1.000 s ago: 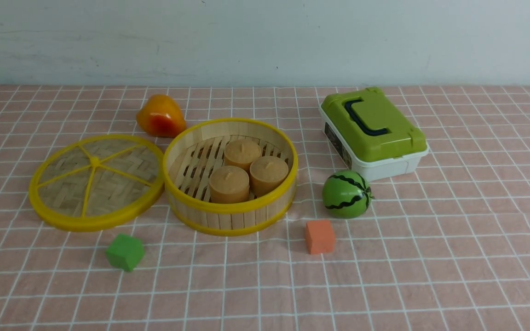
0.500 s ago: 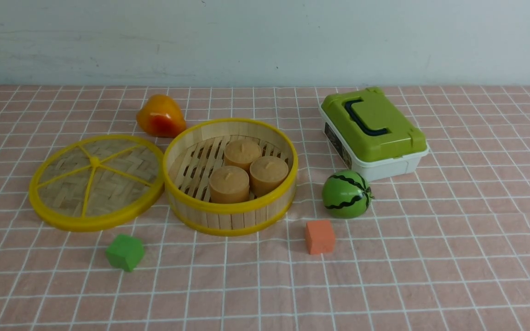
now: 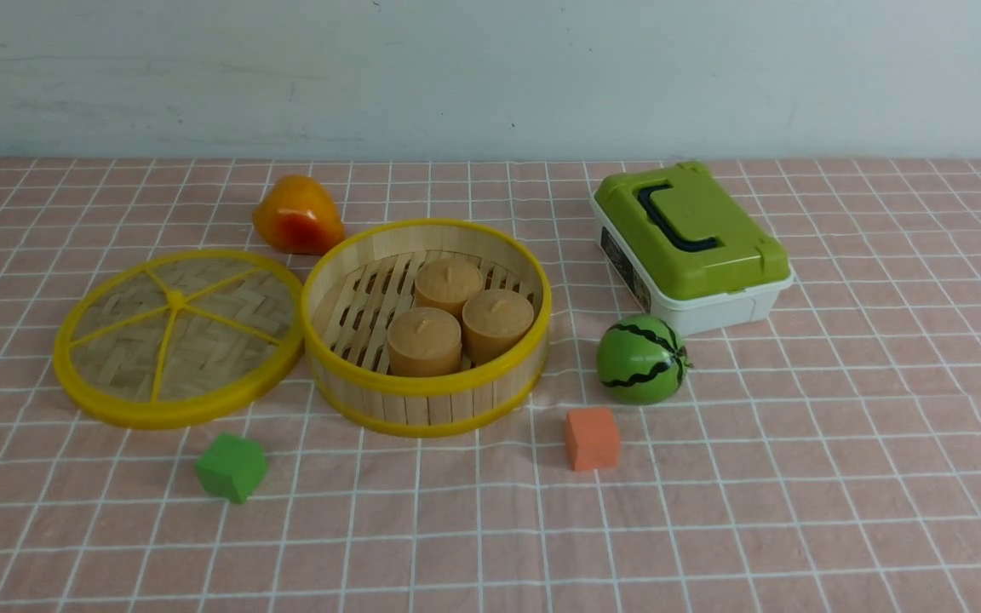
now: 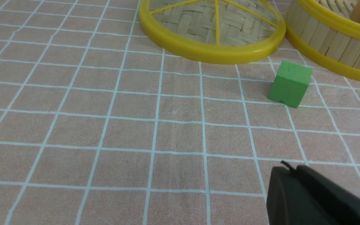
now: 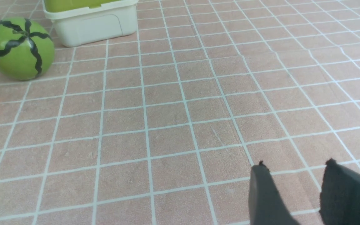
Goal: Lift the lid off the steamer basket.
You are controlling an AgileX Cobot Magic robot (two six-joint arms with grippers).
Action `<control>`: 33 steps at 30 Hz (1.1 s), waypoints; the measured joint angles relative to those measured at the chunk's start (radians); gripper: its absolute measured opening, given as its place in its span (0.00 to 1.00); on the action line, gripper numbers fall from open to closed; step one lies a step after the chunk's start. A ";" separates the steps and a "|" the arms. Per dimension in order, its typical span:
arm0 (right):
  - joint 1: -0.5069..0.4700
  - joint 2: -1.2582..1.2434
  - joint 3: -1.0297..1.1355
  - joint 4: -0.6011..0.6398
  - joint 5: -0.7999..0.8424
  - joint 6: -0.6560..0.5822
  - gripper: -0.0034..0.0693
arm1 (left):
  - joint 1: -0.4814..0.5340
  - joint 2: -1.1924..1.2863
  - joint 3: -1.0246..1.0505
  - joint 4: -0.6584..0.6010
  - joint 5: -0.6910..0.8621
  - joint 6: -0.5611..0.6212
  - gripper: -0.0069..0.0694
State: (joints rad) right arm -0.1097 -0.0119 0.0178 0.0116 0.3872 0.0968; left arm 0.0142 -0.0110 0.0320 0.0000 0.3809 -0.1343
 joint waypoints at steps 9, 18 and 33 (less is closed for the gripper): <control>0.000 0.000 0.000 0.000 0.000 0.000 0.38 | 0.000 0.000 0.000 0.000 0.000 0.000 0.13; 0.000 0.000 0.000 0.000 0.000 0.000 0.38 | 0.000 0.000 0.000 0.000 0.000 0.000 0.14; 0.000 0.000 0.000 0.000 0.000 0.000 0.38 | 0.000 0.000 0.000 0.000 0.000 0.000 0.16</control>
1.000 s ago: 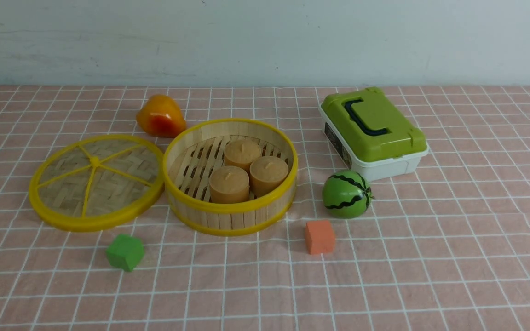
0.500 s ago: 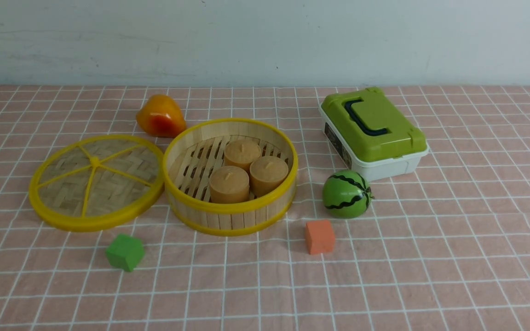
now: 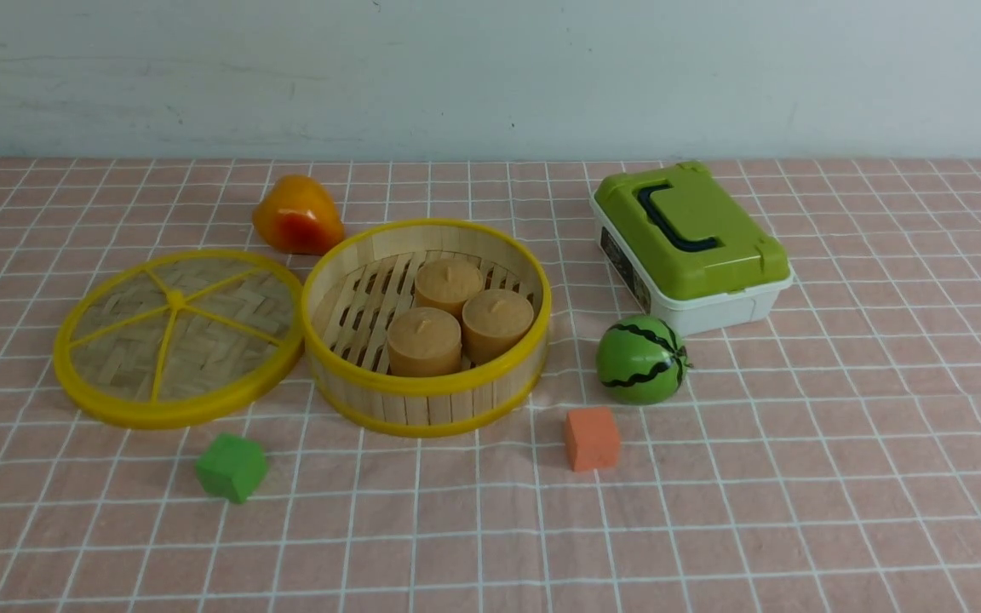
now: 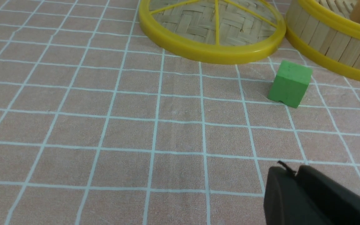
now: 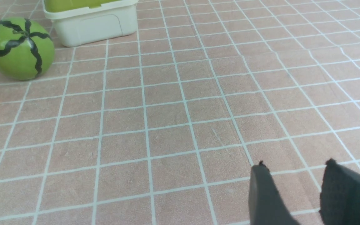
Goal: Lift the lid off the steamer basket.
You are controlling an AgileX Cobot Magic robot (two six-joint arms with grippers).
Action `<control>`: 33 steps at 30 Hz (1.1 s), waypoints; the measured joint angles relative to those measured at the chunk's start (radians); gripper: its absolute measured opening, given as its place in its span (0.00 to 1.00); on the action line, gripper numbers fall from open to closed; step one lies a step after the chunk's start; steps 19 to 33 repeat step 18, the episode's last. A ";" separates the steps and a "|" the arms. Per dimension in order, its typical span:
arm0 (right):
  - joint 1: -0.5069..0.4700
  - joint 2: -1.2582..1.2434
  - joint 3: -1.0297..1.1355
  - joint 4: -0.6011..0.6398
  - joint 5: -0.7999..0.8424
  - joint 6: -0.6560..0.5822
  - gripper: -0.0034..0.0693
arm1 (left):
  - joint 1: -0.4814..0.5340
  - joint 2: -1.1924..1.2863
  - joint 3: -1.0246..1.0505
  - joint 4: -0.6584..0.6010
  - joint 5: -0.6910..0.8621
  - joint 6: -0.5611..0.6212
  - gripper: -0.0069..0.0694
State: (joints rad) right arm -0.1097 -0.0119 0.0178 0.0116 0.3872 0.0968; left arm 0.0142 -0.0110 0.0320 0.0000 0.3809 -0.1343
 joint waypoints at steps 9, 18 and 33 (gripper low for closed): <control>0.000 0.000 0.000 0.000 0.000 0.000 0.38 | 0.000 0.000 0.000 0.000 0.000 0.000 0.17; 0.000 0.000 0.000 0.000 0.000 0.000 0.38 | 0.000 0.000 0.000 0.000 0.000 0.000 0.19; 0.000 0.000 0.000 0.000 0.000 0.000 0.38 | 0.000 0.000 0.000 0.000 0.000 0.000 0.19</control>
